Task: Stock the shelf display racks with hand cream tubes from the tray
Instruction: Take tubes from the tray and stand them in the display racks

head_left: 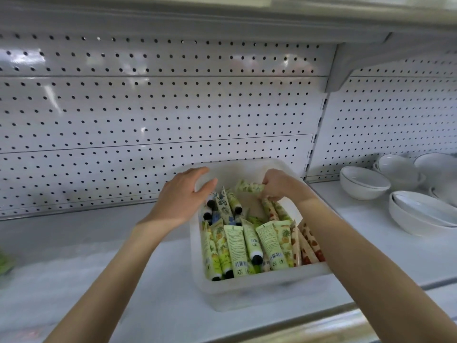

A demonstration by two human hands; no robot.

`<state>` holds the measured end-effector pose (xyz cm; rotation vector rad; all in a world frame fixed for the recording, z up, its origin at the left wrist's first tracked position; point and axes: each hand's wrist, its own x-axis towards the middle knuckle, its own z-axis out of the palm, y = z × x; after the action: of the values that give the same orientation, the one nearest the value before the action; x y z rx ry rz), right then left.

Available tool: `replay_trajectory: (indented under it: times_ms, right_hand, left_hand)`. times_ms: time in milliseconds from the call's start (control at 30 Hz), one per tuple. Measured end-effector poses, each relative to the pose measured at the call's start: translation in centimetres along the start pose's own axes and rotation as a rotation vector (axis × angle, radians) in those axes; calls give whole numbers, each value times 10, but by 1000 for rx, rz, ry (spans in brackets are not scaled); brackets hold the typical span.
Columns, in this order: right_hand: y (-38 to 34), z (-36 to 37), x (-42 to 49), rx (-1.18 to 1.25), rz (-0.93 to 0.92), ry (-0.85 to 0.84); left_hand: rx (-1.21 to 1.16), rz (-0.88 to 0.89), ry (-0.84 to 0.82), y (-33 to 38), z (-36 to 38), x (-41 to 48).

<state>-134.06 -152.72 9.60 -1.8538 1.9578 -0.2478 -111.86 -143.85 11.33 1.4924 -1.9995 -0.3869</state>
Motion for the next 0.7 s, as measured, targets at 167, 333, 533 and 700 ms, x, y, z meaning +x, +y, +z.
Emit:
replay_trajectory:
  times_ms: [167,333,533,700]
  right_hand:
    - [-11,-14,-17,267,-227,145]
    - [-37,-12,-38,727,-440,-46]
    - [-44,-5,-39,685,-532,-102]
    - [-35,-13,-35,572,-468,-69]
  left_hand:
    - [-113,-25,28,1,6,12]
    - [-418,-29,81,7,11,20]
    - [-643,36,247,12,14,23]
    - [-706,36,276,10,17,24]
